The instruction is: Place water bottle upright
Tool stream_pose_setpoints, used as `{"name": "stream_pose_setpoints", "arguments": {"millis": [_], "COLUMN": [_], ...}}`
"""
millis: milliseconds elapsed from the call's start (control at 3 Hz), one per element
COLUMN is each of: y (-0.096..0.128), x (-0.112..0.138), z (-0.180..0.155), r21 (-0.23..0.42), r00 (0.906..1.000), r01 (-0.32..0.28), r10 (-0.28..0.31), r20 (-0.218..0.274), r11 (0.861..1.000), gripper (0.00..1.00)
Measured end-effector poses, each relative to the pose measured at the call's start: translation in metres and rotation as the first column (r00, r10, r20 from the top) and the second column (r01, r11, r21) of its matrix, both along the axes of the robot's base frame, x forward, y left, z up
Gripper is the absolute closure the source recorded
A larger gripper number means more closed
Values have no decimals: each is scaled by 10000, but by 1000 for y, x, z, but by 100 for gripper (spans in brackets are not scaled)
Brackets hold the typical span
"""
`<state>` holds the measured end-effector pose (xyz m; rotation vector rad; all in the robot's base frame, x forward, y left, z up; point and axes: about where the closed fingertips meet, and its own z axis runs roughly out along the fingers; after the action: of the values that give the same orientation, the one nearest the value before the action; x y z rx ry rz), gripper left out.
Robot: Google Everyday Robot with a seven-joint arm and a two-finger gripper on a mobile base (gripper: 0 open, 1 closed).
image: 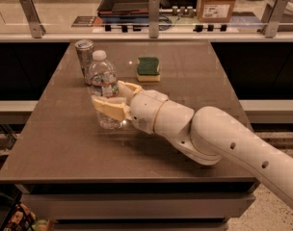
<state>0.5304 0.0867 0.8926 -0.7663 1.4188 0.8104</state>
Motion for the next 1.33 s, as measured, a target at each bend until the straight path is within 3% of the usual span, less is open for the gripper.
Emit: {"name": "stream_pose_setpoints", "arguments": {"millis": [1000, 1333], "y": [2, 3], "x": [-1, -1], "z": [1, 1], "r21": [-5, -10], "r00": [10000, 10000], "r01": [-33, -59], "r10": [33, 59], "r20": [10, 19], "r11": [10000, 10000], "gripper": [12, 0]}}
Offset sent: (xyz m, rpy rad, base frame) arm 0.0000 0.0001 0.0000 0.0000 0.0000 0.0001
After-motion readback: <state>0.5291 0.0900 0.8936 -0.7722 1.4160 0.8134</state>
